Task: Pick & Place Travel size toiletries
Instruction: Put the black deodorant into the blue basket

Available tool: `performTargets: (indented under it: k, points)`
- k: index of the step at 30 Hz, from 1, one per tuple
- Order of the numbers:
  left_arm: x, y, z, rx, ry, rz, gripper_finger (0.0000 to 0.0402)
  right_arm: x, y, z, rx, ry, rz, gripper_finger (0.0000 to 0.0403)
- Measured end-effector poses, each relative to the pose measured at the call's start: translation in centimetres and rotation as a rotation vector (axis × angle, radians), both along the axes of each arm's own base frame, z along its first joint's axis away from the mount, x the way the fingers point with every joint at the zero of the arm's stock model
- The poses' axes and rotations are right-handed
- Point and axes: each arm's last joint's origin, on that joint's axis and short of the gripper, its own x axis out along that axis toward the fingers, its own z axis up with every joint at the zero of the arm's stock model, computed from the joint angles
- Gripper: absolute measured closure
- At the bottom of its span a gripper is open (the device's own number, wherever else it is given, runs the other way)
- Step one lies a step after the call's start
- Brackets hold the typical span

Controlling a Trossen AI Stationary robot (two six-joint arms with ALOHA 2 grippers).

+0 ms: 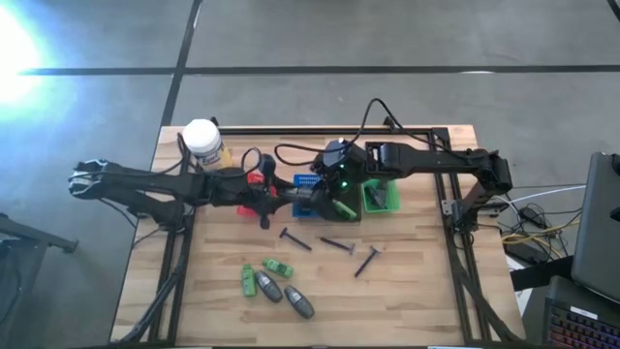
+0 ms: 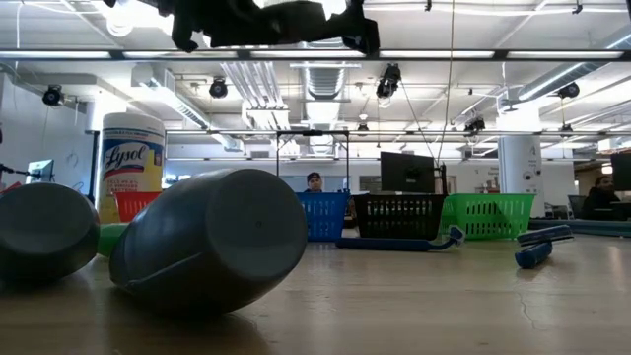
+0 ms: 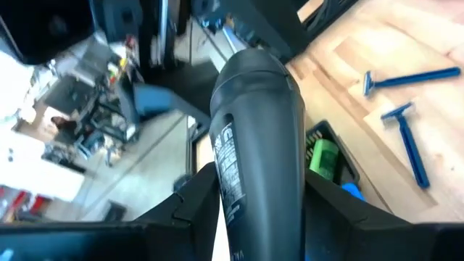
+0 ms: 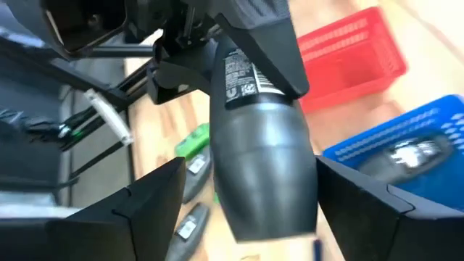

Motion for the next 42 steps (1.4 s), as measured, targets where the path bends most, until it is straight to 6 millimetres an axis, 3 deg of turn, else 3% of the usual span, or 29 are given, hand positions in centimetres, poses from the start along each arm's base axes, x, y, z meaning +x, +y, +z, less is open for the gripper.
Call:
performTargets:
  k: [11,18,27,35,42]
  points:
    - [0.0,0.8,-0.1,-0.045,0.0,0.051,0.0264,-0.7,-0.3,0.5,-0.072,0.012,-0.085,0.0086]
    - [0.5,1.1,-0.6,-0.062,0.014,0.067,0.0266,0.0,-0.5,-0.7,-0.099,0.058,-0.117,0.0083]
    - [2.7,1.8,-3.6,-0.055,0.137,0.101,0.0266,0.2,-1.3,-2.3,-0.136,0.129,-0.172,0.0116]
    - [3.8,3.5,-6.1,-0.01,0.239,0.276,0.0269,-0.5,-2.3,-3.6,-0.247,0.219,-0.278,0.0132]
    - [4.4,5.2,-8.7,-0.051,0.346,0.36,0.0276,-2.8,-2.1,-1.0,-0.273,0.198,-0.333,0.0131]
